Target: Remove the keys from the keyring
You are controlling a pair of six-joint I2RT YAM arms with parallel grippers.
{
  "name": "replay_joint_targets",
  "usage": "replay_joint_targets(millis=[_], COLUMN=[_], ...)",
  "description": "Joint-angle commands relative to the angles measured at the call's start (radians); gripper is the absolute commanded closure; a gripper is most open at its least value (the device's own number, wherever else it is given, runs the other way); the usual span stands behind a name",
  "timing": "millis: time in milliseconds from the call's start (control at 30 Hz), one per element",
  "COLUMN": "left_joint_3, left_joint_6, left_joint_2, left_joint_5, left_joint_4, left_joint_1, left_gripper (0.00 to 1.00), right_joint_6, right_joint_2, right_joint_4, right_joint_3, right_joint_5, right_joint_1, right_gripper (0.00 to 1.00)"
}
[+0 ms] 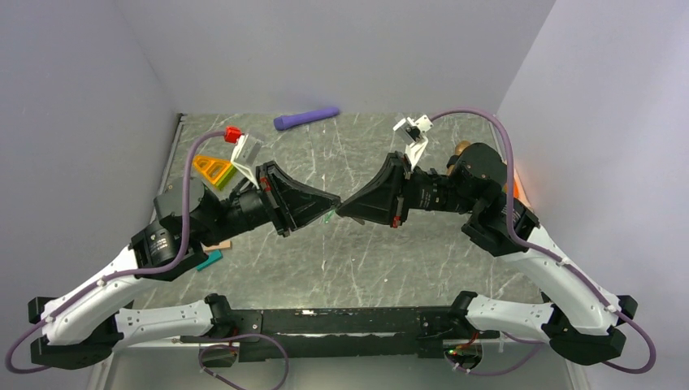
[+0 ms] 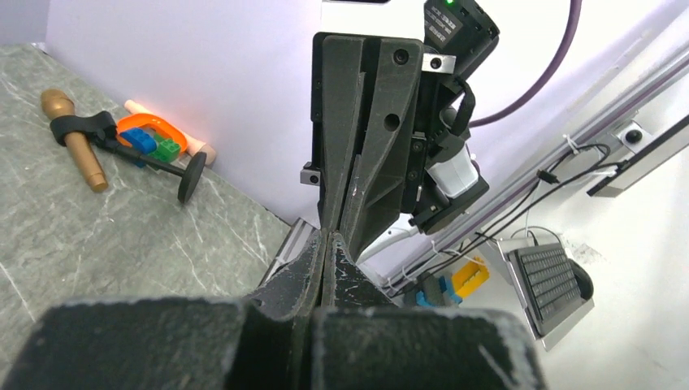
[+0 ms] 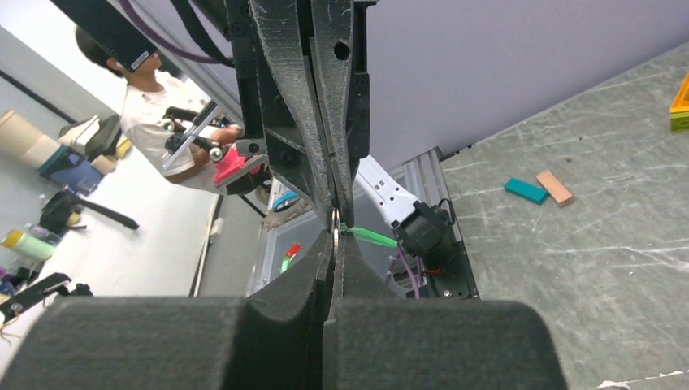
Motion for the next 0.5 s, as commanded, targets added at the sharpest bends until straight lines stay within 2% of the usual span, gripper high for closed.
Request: replay_joint_targets(millis=[0,133,467], left_joint_3=[-0.012,-0.043,-0.05], left_joint_6=[-0.029,-0.022,0.0], left_joint_2=[-0.021,-0.038,-0.003], left_joint_5=[-0.146,-0.25,-0.416], left_joint_4=[0.077,0.144,0.208], left_joint_1=[-0.053,-0.096,-0.208], left_gripper=[1.0,1.0,1.0], right_joint_6=[0.007,0.012,0.046], right_joint_2=[-0.036,-0.049,-0.02], right_joint_4=[0.095,0.135,0.215], right_joint_3=[0.02,0.011,0.025], right_joint_5=[0.096,0.178,0.203], right_joint_1=[0.0,0.0,0.0], right_gripper=[1.0,1.0,1.0])
